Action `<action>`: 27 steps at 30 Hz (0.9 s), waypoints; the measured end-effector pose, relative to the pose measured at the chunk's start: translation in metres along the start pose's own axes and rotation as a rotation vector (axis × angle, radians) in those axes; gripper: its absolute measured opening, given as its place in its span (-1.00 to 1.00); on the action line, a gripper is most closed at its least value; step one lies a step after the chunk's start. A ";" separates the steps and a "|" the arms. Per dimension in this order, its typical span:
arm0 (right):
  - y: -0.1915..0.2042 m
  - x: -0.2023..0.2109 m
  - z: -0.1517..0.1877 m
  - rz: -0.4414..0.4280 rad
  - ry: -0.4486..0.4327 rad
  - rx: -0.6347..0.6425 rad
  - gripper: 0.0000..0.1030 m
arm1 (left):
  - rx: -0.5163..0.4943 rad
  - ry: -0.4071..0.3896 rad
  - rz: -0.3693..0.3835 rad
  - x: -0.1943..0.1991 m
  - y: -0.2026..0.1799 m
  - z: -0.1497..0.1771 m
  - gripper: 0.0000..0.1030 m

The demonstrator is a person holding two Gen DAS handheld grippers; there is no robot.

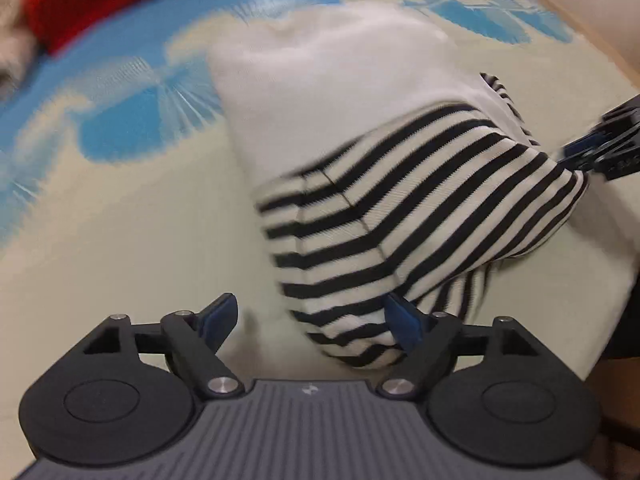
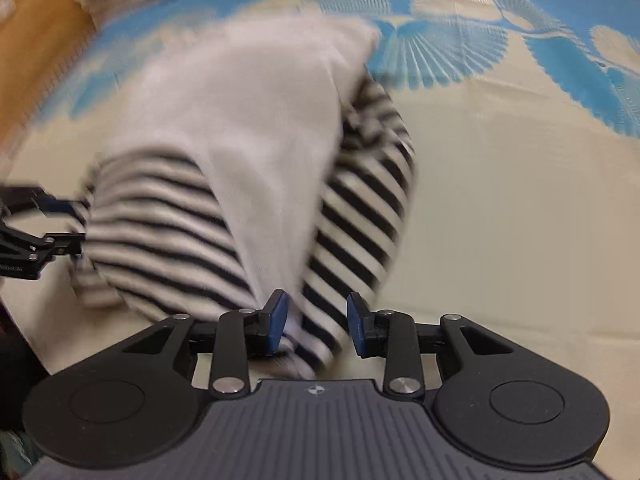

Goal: Fold small clothes

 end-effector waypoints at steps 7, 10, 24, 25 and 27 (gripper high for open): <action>0.031 0.123 0.026 0.098 -0.406 -0.107 0.16 | 0.348 -0.247 -0.088 0.136 0.004 0.021 0.79; 0.062 0.171 0.056 0.159 -0.613 -0.041 0.77 | 0.372 -0.358 -0.112 0.182 -0.021 0.042 0.92; 0.121 0.157 0.129 0.228 -0.642 -0.001 0.90 | 0.447 -0.291 -0.307 0.198 -0.087 0.081 0.96; 0.123 0.157 0.131 0.224 -0.634 -0.001 0.90 | 0.453 -0.278 -0.285 0.192 -0.085 0.079 0.96; 0.122 0.151 0.128 0.212 -0.608 -0.008 0.90 | 0.458 -0.254 -0.259 0.184 -0.085 0.079 0.96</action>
Point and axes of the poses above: each gripper's, at about its wrist camera, not at the fingertips, and x roughly against the way its jaws point, y to its left, z to its underside, the point moved 4 cm from there along -x, roughly the way its jaws point, and after that the axes turned 12 degrees about -z, right-handed, at the moved point
